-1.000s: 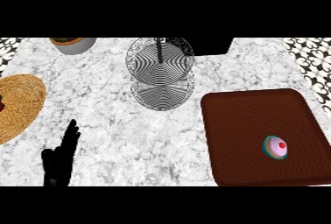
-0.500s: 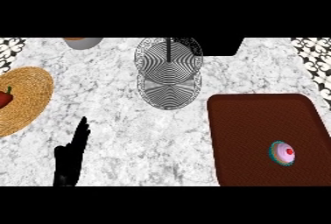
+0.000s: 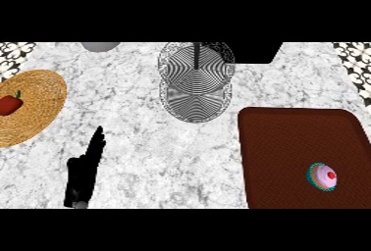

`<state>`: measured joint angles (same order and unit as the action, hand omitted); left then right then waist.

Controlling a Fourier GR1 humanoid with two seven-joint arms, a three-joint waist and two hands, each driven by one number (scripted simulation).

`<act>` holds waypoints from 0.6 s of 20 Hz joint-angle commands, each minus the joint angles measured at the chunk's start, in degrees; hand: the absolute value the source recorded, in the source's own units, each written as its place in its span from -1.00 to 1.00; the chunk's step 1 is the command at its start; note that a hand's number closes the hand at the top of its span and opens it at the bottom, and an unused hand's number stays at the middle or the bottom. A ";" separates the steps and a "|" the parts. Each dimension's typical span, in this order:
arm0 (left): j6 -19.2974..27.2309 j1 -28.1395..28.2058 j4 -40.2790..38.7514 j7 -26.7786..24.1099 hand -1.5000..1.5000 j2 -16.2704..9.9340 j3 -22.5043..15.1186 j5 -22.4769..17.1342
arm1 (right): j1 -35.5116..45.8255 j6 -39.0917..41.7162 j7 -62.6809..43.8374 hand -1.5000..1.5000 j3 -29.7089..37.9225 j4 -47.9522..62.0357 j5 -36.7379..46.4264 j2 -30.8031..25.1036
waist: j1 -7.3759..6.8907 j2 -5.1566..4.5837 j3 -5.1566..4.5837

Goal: Pick the cupcake from the tray and place it in the tiered basket

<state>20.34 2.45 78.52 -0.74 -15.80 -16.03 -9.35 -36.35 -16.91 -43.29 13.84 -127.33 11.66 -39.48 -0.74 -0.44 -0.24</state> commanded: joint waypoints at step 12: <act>-0.65 2.52 1.98 1.09 0.00 0.71 0.51 1.54 | 20.87 11.32 -27.39 -1.00 -20.38 8.71 25.06 3.54 | -0.55 0.25 0.19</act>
<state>19.78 2.67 79.93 0.87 -14.98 -15.60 -8.03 -19.26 -10.87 -62.22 -3.64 -122.12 34.33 -36.68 -1.27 -0.24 -0.07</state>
